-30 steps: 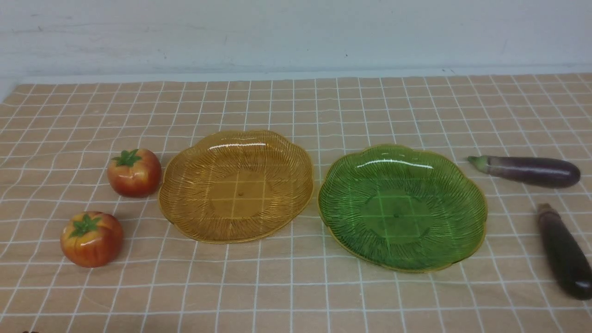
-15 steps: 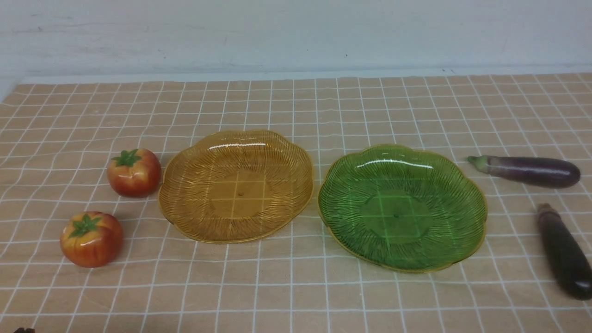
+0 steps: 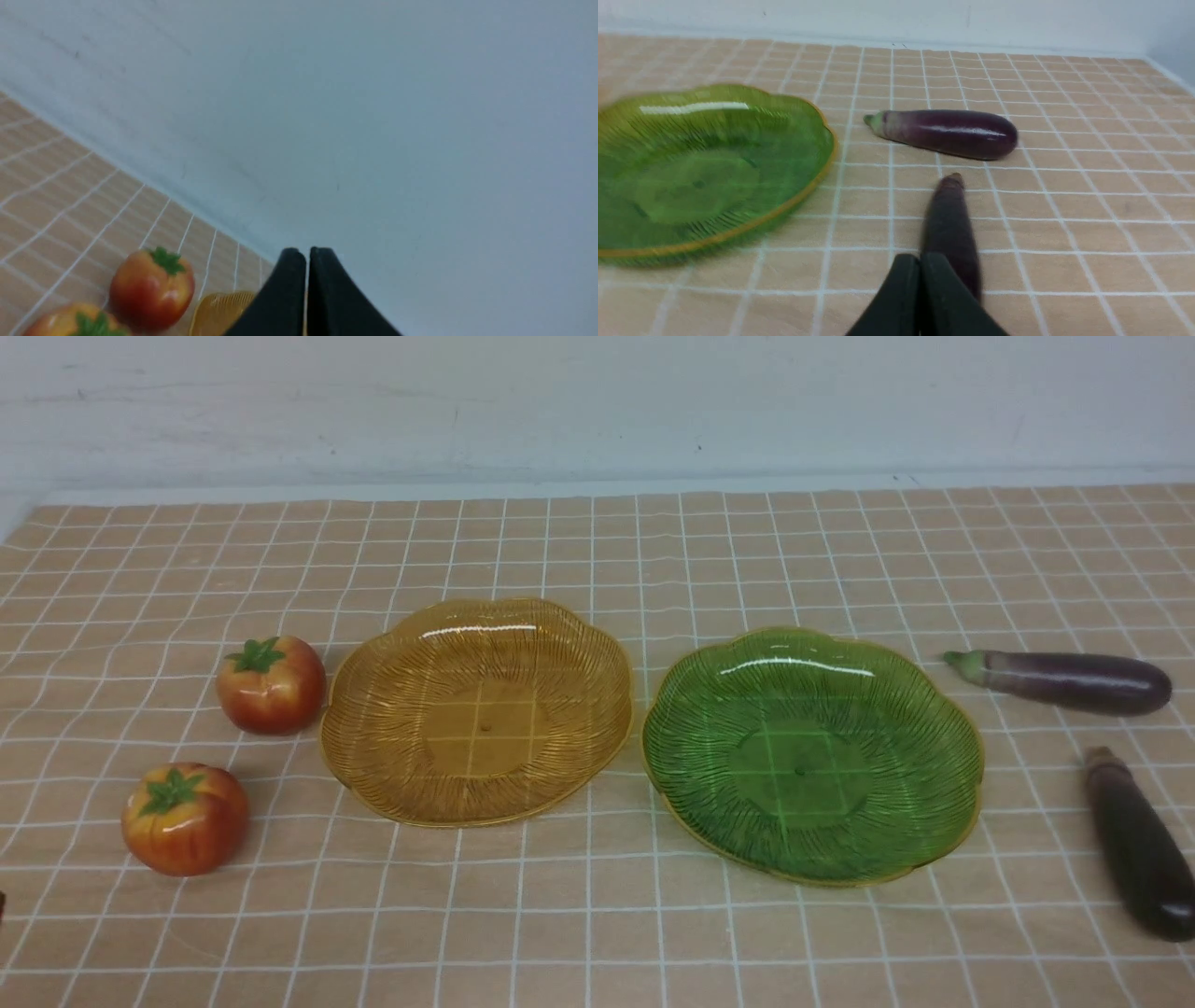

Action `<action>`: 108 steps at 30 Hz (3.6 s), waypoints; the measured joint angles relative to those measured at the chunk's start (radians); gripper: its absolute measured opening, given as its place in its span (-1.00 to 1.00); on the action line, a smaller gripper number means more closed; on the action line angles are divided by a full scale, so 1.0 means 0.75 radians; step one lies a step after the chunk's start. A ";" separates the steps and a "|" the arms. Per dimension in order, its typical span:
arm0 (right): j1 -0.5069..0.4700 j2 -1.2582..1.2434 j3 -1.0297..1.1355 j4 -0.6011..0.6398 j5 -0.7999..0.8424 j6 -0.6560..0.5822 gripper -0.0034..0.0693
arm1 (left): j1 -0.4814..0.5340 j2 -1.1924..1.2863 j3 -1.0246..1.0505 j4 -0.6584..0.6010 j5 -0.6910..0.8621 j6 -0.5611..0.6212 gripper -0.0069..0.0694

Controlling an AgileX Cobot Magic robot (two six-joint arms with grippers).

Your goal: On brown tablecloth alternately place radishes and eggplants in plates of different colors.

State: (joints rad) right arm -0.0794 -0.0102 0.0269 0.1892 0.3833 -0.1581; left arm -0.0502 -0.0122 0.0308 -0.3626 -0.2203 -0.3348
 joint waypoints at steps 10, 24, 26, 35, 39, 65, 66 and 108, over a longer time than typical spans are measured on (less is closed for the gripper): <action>0.000 0.000 0.001 0.989 -0.377 0.265 -0.95 | 0.000 0.119 -0.663 0.304 0.284 -0.067 -0.83; 0.000 0.000 -0.222 1.184 -0.365 -0.094 -0.95 | 0.000 1.046 -1.094 0.358 1.853 0.375 -0.83; 0.000 0.028 -0.406 1.111 -0.227 -0.238 -0.95 | 0.000 1.125 -1.098 0.317 1.827 0.411 -0.83; 0.000 0.471 -0.948 0.787 0.452 -0.344 -0.95 | 0.000 1.539 -1.251 0.267 1.796 0.475 -0.83; 0.000 0.740 -1.156 0.551 0.837 -0.232 -0.95 | 0.020 1.693 -1.392 0.266 1.796 0.508 -0.83; 0.000 1.269 -1.282 0.373 1.157 -0.187 -0.94 | 0.279 2.224 -1.691 0.287 1.499 0.735 0.18; 0.000 1.269 -1.282 0.373 1.157 -0.187 -0.94 | 0.279 2.240 -1.691 0.287 1.478 0.760 0.37; 0.000 1.269 -1.282 0.472 1.158 -0.211 -0.94 | 0.250 2.274 -1.703 0.134 1.508 0.730 0.22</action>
State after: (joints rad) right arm -0.0794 0.9413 -0.9346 0.5431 1.2518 -0.3166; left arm 0.1371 1.6932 -1.2462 -0.2624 0.9108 0.2125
